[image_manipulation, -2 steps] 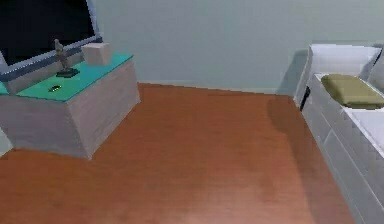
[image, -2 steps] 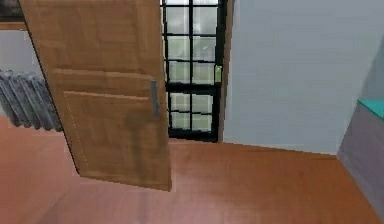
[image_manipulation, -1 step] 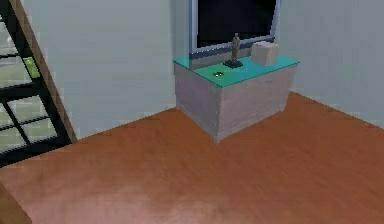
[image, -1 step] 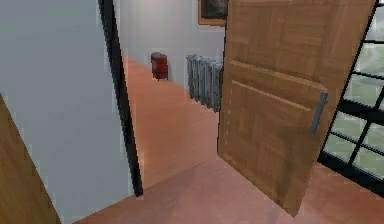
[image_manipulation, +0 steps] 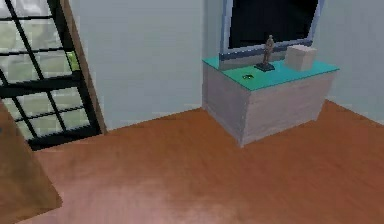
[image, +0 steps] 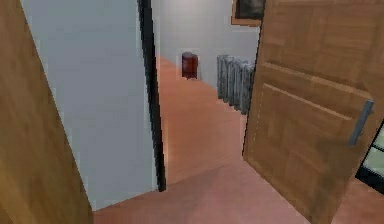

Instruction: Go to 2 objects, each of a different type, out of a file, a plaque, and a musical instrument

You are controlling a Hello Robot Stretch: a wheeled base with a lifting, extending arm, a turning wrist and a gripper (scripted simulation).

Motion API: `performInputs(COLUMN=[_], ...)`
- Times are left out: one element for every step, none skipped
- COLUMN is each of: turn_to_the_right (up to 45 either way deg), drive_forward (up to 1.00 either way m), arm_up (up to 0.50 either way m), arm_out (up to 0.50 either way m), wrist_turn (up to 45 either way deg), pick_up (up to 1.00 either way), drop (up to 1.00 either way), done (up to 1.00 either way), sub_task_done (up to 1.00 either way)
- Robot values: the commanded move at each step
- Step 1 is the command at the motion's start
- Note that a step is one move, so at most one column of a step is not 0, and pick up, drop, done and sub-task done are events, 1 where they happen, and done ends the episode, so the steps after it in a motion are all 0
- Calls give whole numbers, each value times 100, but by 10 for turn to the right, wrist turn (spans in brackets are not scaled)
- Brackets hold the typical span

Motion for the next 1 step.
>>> performInputs(turn_to_the_right=[0], drive_forward=[15], arm_up=[0], arm_out=[0], wrist_turn=[0], pick_up=[0], drop=[0], done=[0], sub_task_done=[0])
